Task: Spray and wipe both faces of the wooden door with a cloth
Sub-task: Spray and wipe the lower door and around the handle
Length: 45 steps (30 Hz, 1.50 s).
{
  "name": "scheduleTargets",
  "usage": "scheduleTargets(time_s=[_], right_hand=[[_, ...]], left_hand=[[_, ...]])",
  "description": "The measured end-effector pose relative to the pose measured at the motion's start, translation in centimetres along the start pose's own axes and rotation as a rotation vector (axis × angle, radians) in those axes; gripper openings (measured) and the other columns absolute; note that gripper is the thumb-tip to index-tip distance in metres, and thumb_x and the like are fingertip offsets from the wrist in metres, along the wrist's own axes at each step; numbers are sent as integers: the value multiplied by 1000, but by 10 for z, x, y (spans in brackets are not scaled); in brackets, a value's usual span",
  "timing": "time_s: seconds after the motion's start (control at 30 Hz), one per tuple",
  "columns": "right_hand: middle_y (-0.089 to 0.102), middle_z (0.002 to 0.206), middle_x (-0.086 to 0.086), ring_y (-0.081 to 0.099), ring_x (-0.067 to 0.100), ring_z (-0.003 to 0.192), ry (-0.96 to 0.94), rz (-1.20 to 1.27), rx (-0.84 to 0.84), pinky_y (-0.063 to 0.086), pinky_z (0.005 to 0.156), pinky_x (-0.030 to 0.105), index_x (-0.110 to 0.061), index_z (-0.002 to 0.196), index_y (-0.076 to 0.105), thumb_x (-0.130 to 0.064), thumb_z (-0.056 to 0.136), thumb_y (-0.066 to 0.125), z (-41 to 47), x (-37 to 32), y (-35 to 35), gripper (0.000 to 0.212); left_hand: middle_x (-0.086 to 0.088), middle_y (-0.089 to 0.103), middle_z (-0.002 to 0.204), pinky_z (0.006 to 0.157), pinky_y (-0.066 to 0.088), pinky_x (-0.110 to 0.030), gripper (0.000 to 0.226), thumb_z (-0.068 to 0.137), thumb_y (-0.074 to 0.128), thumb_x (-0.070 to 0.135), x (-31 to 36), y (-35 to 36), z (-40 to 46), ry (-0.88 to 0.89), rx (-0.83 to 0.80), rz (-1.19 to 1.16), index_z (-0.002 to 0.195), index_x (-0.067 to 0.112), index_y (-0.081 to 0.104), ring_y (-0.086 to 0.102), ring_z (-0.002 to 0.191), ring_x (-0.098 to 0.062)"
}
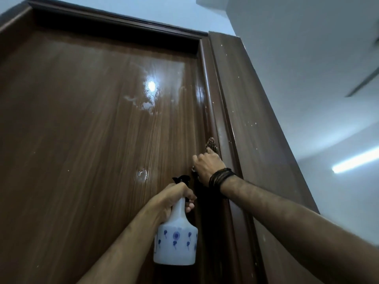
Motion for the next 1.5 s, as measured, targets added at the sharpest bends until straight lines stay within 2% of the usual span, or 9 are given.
scheduleTargets(time_s=[0.23, 0.47, 0.57, 0.67, 0.73, 0.87, 0.97, 1.27, 1.5], right_hand=[[64, 113, 12, 59, 30, 108, -164, 95, -135, 21, 119, 44, -10, 118, 54, -25, 100, 46, -127, -56, 20, 25], [63, 113, 10, 58, 28, 109, -58, 202, -124, 20, 119, 41, -13, 114, 52, -18, 92, 34, -154, -63, 9, 29], [65, 103, 7, 62, 26, 97, -37, 295, -158, 34, 111, 41, -14, 109, 57, -28, 77, 68, -194, -92, 23, 36], [62, 87, 6, 61, 25, 80, 54, 393, 9, 47, 99, 41, -15, 98, 61, -27, 51, 87, -230, -119, 38, 55], [61, 89, 5, 61, 24, 84, 152, 438, 109, 45, 100, 41, -15, 99, 60, -18, 58, 84, -232, -127, 47, 48], [62, 106, 10, 60, 27, 96, 322, 568, 202, 49, 88, 43, -10, 113, 60, -26, 71, 80, -174, -128, 49, 49], [54, 114, 11, 52, 29, 97, 431, 653, 235, 44, 82, 42, -10, 121, 53, -25, 86, 64, -131, -123, 46, 40], [48, 132, 14, 47, 31, 107, 262, 744, 314, 43, 94, 46, -8, 137, 42, -24, 96, 55, -258, -243, 72, 46], [32, 155, 11, 27, 27, 140, 304, 735, 287, 16, 117, 40, -10, 151, 35, -28, 99, 49, -268, -272, 70, 57]], left_hand=[[-9, 60, 69, 50, 49, -25, 15, 83, 61, -8, -27, -9, -32, -30, -6, 25, 84, 7, 60, 58, 53, -16], [-7, 60, 69, 49, 48, -25, 17, 84, 61, -7, -61, -7, -64, -59, 46, 39, 94, 6, 58, 60, 53, -16], [-8, 61, 72, 50, 48, -26, 21, 84, 62, -7, -89, -11, -80, -94, 69, 42, 100, 5, 58, 61, 54, -17], [-6, 60, 68, 49, 48, -26, 17, 86, 61, -7, -107, -21, -88, -81, 91, 86, 97, 6, 57, 61, 52, -17], [-5, 59, 63, 49, 47, -27, 14, 88, 60, -6, -117, -28, -93, -75, 124, 139, 92, 7, 58, 60, 50, -17], [-2, 60, 57, 48, 46, -29, 13, 89, 61, -5, -125, -44, -105, -80, 195, 209, 88, 8, 59, 59, 48, -17], [-3, 59, 55, 48, 46, -29, 15, 89, 60, -6, -121, -57, -119, -60, 275, 207, 86, 9, 57, 57, 46, -18], [-9, 59, 69, 54, 48, -32, 15, 88, 61, -6, -187, -104, -191, -96, 389, 325, 95, 8, 60, 58, 50, -22], [-7, 63, 72, 63, 50, -41, 14, 87, 64, -6, -288, -117, -254, -182, 414, 367, 93, 7, 63, 60, 54, -27]])
Point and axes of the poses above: each hand's wrist, its own z-axis towards the middle knuckle, its own y-axis out of the palm, x = y × z, the point moved 2 cm from there along z, towards the middle knuckle
